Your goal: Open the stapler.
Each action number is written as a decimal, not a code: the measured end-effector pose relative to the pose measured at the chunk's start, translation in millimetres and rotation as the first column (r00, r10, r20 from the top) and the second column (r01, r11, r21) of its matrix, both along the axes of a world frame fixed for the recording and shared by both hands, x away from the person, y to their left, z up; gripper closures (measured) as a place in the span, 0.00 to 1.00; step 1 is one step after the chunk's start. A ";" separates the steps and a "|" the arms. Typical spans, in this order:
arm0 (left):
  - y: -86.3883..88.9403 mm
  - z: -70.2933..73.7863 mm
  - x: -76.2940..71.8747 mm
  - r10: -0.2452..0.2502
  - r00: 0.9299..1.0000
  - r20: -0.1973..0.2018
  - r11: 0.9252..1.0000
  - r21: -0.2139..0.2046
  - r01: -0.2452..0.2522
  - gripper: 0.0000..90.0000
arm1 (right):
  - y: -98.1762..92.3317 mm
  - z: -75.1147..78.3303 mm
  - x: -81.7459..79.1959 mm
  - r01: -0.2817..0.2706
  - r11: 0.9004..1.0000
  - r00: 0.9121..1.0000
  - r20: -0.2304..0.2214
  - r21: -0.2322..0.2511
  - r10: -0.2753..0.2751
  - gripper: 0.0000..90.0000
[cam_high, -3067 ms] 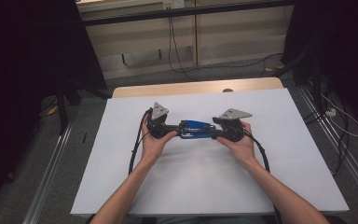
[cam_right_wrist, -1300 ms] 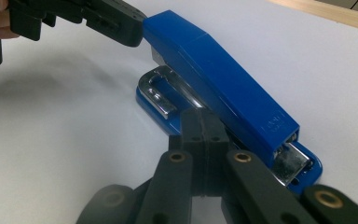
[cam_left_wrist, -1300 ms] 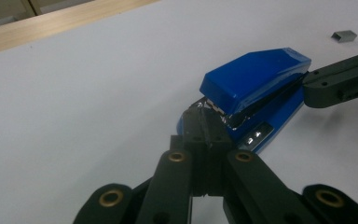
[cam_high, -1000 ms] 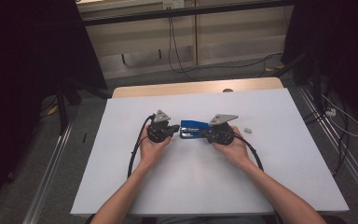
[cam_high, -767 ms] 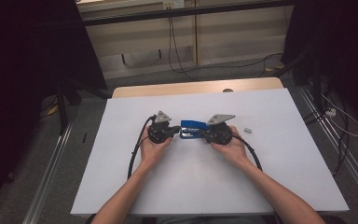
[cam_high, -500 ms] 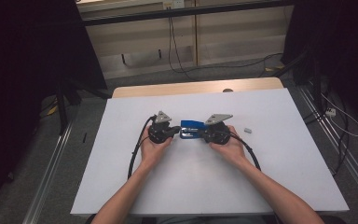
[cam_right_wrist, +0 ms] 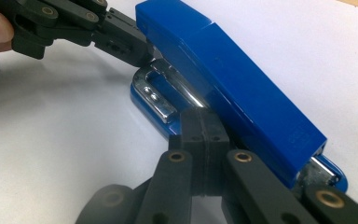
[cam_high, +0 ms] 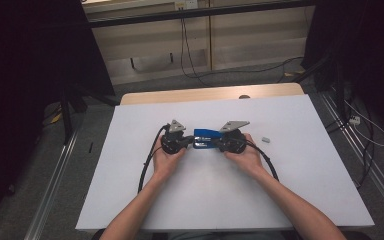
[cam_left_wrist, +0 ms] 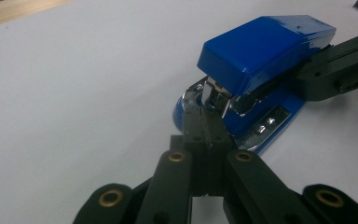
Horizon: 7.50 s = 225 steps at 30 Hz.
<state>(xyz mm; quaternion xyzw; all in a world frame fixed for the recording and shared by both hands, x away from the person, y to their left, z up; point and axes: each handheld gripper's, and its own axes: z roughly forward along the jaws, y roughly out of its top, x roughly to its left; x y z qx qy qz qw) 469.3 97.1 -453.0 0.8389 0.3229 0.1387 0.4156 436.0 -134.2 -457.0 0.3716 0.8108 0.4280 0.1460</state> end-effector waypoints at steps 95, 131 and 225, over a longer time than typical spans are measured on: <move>-2.8 23.2 -4.0 0.005 0.997 0.071 0.997 -0.077 0.000 1.00 | 30.6 9.1 -4.0 -0.010 1.000 0.991 0.130 -0.001 0.010 1.00; -2.2 20.9 2.8 0.005 0.999 0.047 0.994 -0.110 0.000 1.00 | 36.3 9.3 -4.8 0.049 0.999 0.983 0.180 0.001 -0.049 1.00; -12.1 9.6 -0.7 -0.025 0.997 0.078 0.998 -0.049 0.028 1.00 | 14.0 30.6 -12.4 0.267 0.962 0.934 0.233 0.056 -0.272 1.00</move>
